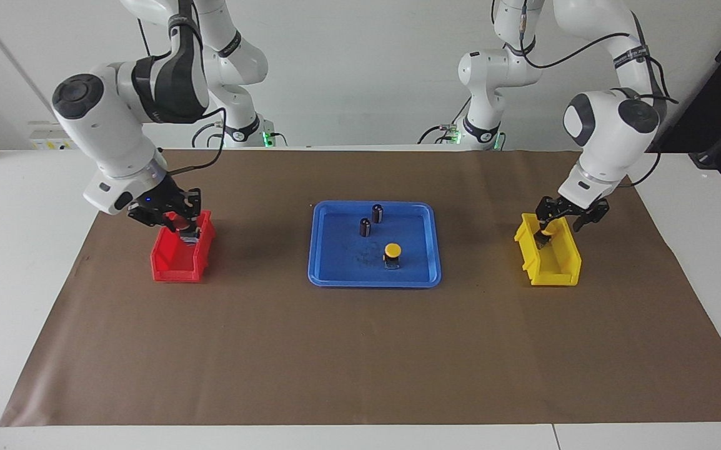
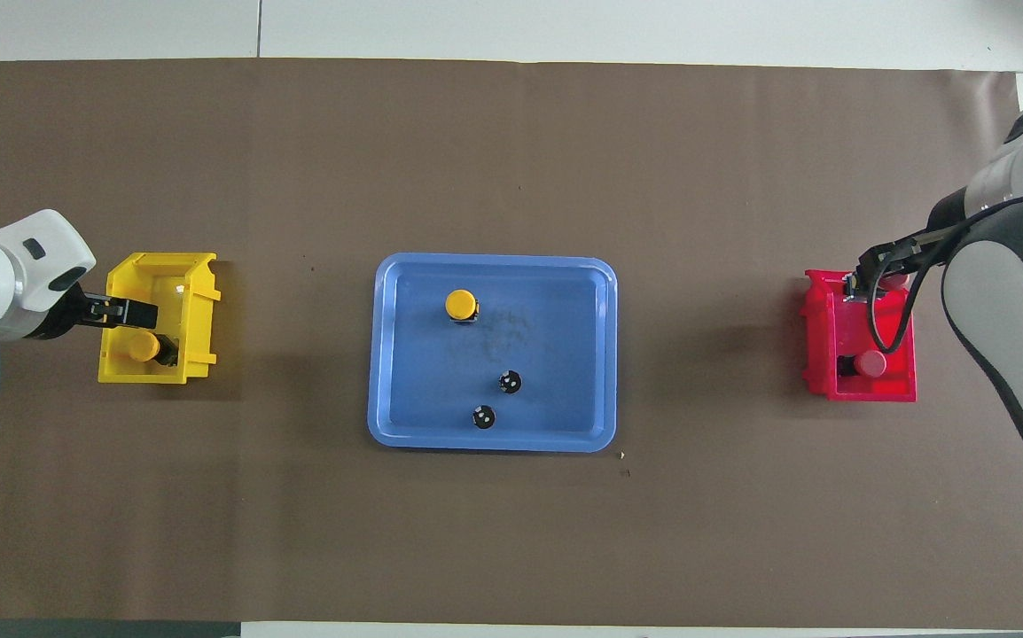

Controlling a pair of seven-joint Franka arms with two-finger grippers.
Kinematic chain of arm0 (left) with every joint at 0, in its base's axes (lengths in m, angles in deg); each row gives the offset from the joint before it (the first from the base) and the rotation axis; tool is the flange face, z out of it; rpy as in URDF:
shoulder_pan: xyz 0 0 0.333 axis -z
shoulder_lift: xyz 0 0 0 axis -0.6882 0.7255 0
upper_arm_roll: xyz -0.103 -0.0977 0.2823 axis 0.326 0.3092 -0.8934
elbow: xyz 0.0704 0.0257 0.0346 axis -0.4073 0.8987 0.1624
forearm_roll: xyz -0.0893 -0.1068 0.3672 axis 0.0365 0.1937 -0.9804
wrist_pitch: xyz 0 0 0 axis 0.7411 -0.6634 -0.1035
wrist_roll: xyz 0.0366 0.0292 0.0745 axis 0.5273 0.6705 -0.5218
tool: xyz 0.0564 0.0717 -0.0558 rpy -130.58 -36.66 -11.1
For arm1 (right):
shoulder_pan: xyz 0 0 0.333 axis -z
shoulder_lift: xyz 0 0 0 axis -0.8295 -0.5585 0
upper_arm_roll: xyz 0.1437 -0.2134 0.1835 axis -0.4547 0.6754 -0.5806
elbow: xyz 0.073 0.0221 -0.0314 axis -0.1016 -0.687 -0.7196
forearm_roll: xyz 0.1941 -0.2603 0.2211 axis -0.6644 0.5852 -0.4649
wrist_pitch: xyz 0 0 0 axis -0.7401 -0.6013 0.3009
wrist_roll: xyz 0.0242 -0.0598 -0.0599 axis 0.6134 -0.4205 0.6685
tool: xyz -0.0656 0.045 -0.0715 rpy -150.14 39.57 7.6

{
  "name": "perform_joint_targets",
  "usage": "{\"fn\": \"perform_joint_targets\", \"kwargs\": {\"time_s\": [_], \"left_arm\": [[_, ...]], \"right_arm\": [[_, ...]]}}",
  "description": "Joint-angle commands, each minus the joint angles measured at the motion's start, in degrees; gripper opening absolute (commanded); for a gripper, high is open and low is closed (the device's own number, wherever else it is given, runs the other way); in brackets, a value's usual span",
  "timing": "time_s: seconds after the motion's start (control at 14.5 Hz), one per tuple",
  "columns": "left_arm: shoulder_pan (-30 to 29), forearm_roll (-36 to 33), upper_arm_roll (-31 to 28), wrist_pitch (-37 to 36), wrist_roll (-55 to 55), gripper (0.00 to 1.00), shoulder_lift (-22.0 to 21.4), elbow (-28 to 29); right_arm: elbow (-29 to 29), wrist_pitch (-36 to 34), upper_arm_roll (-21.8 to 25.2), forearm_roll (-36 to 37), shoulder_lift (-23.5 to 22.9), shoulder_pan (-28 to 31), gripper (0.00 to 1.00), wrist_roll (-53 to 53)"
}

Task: Sort red and yellow buttons by color
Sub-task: 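Release the red button into the red bin while the left gripper reaches the tray, then grasp the last yellow button with the left gripper while the right gripper withdraws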

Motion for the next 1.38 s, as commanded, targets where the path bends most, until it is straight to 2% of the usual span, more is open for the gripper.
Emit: {"fn": "perform_joint_targets", "kwargs": {"time_s": [0.0,0.21,0.34,0.48,0.69,0.83,0.9,0.97,1.1,1.17,1.24,1.31], "left_arm": [[5.17,-1.46,0.06,-8.06,-6.02,1.0,1.45,-9.5],[16.77,-1.46,0.15,-1.4,-24.21,1.0,2.67,-7.58],[23.54,-1.2,0.15,3.68,-33.71,1.0,7.67,-8.98],[28.55,-1.11,0.06,6.96,-38.74,1.0,12.85,-10.9],[32.87,-1.11,0.06,10.02,-43.76,1.0,17.7,-12.85],[33.23,-0.76,0.24,11.8,-43.95,1.0,19.72,-13.37],[34.19,-0.67,0.24,11.97,-44.56,1.0,20.52,-14.25],[35.33,-0.76,0.24,11.97,-45.69,1.0,21.48,-14.43],[35.87,-0.76,0.24,12.76,-46.32,1.0,21.93,-14.0],[35.87,-0.76,0.24,12.5,-46.32,1.0,22.02,-13.73],[36.4,-0.76,0.24,12.07,-46.32,1.0,22.02,-13.56],[36.84,-0.76,0.24,11.97,-46.41,1.0,21.93,-13.55]], "right_arm": [[-8.66,7.71,-1.02,-0.82,2.99,2.24,0.14,4.96],[-13.51,13.61,-1.1,-0.91,3.52,3.38,0.14,5.41],[-15.35,16.42,-1.02,-0.91,3.26,3.38,0.14,5.76],[-17.99,20.28,-1.02,-0.91,3.17,3.56,0.14,6.03],[-20.19,24.77,-1.02,-0.82,2.56,3.82,0.14,6.03],[-20.64,26.18,-1.1,-0.91,1.59,3.99,0.15,6.02],[-20.64,26.19,-1.1,-0.91,1.41,4.0,0.21,5.94],[-20.38,25.58,-1.1,-0.91,1.41,4.0,0.37,5.94],[-19.15,23.83,-1.1,-0.91,1.41,3.82,0.85,5.76],[-16.71,21.03,-1.1,-0.91,0.98,3.91,0.95,5.85],[-12.51,16.22,-1.02,-0.91,0.63,3.91,1.0,5.94],[-7.68,10.95,-0.93,-0.73,0.62,3.82,1.0,5.85]]}}
